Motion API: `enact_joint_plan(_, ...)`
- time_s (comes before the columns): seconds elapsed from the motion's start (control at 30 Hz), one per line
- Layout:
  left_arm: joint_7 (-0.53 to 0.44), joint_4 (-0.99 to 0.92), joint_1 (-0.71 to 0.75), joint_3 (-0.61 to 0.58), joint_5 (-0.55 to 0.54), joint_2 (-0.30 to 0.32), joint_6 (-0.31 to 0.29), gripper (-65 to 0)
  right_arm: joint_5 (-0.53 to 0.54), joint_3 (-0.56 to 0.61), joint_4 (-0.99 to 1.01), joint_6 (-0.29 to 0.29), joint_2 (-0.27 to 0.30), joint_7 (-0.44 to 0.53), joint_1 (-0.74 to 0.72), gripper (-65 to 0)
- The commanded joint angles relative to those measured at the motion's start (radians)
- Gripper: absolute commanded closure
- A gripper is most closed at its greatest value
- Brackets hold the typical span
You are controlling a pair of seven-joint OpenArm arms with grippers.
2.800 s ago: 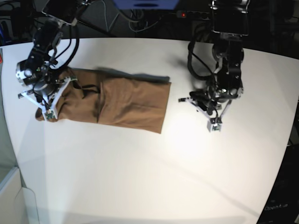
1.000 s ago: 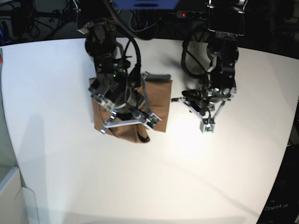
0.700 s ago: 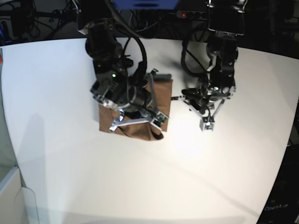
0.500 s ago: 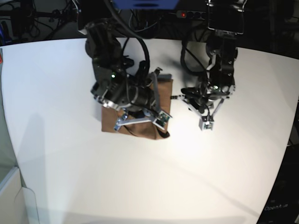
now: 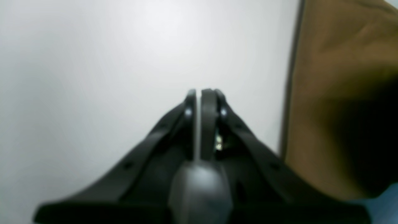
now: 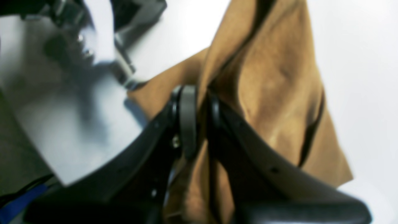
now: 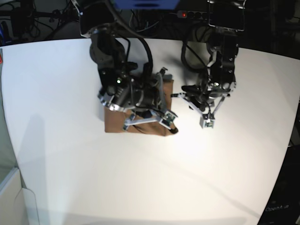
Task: Fold the T-shirt properly
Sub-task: 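Lift the strip end with the right gripper and fold it toward the left gripper, then release the folded end and raise the right gripper away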
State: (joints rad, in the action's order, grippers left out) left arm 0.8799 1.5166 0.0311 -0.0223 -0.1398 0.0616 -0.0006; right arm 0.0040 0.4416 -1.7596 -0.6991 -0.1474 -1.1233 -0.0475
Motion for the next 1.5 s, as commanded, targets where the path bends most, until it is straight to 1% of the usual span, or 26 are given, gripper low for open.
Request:
enact_joint_plan(0.0, 0.011, 0.014, 0.007, 0.0, -0.004, 0.001, -0.002, -2.0, 0.011, 0.004, 0.005, 0.001, -0.01, 0.019, -0.025, -6.7)
enact_joint_plan(0.07, 0.011, 0.026, 0.008, 0.0, -0.004, 0.005, -0.002, -2.0, 0.011, 0.004, 0.043, 0.001, -0.01, 0.024, -0.042, -6.5)
enact_joint_plan(0.2, 0.011, 0.054, 0.026, 0.005, -0.002, 0.008, -0.002, -2.0, 0.012, 0.004, 0.086, 0.001, -0.01, 0.087, -0.047, -6.7)
enact_joint_plan(0.37, 0.02, 0.074, 0.028, 0.006, 0.002, 0.01, -0.002, -2.0, 0.012, 0.003, 0.115, 0.001, -0.01, 0.099, -0.047, -7.1)
enact_joint_plan(0.4, 0.02, 0.074, 0.031, 0.006, 0.004, 0.01, -0.002, -2.0, 0.012, 0.003, 0.115, 0.001, -0.01, 0.099, -0.053, -8.4)
enact_joint_plan(0.43, 0.02, 0.074, 0.037, 0.006, 0.004, 0.01, -0.002, -2.0, 0.012, 0.003, 0.115, 0.001, -0.01, 0.096, -0.056, -11.2)
enact_joint_plan(0.53, 0.018, 0.074, 0.042, 0.006, 0.004, 0.01, -0.002, -2.0, 0.012, 0.004, 0.114, 0.001, -0.01, 0.088, -0.061, -26.7)
enact_joint_plan(0.57, 0.018, 0.074, 0.046, 0.006, 0.004, 0.01, -0.002, -2.0, 0.011, 0.004, 0.111, 0.001, -0.01, 0.088, -0.061, -30.3)
enact_joint_plan(0.6, 0.017, 0.074, 0.046, 0.006, 0.006, 0.01, -0.002, -2.0, 0.011, 0.004, 0.105, 0.001, -0.01, 0.087, -0.061, -32.2)
enact_joint_plan(0.7, 0.02, 0.074, 0.048, 0.006, 0.006, 0.013, -0.002, -2.0, 0.009, 0.006, 0.092, 0.001, -0.01, 0.087, -0.058, -32.1)
enact_joint_plan(0.8, 0.017, 0.075, 0.065, 0.008, -0.004, 0.036, -0.002, -2.0, 0.006, 0.007, 0.06, 0.001, -0.004, 0.087, -0.05, -31.5)
enact_joint_plan(0.83, 0.012, 0.077, 0.072, 0.008, -0.002, 0.037, -0.002, -2.0, 0.006, 0.01, 0.039, 0.001, 0.012, 0.084, -0.05, -29.7)
enact_joint_plan(0.93, 0.011, 0.101, 0.092, 0.008, 0.002, 0.04, -0.003, -2.0, 0.006, 0.044, -0.033, 0.001, 0.064, 0.052, -0.038, -21.5)
enact_joint_plan(1.0, 0.011, 0.124, 0.111, 0.008, -0.005, 0.067, -0.003, -2.0, 0.006, 0.055, -0.093, 0.001, 0.088, 0.039, -0.025, -16.2)
enact_joint_plan(1.07, 0.014, 0.154, 0.135, 0.008, -0.005, 0.074, -0.003, -2.0, 0.006, 0.053, -0.136, 0.001, 0.118, 0.027, -0.01, -12.8)
enact_joint_plan(1.2, 0.011, 0.183, 0.178, 0.008, -0.004, 0.079, -0.003, -2.0, 0.008, 0.049, -0.158, 0.001, 0.191, 0.021, -0.001, -10.4)
enact_joint_plan(1.3, 0.011, 0.183, 0.192, 0.0, -0.004, 0.079, -0.003, -2.0, 0.006, 0.049, -0.158, 0.001, 0.219, 0.027, 0.016, -9.9)
enact_joint_plan(1.4, 0.011, 0.183, 0.195, 0.0, -0.004, 0.077, -0.003, -2.0, 0.006, 0.047, -0.153, 0.001, 0.251, 0.039, 0.016, -7.5)
enact_joint_plan(1.47, 0.011, 0.183, 0.195, 0.0, -0.004, 0.077, -0.003, -2.0, 0.006, 0.047, -0.156, 0.001, 0.279, 0.048, 0.015, -7.4)
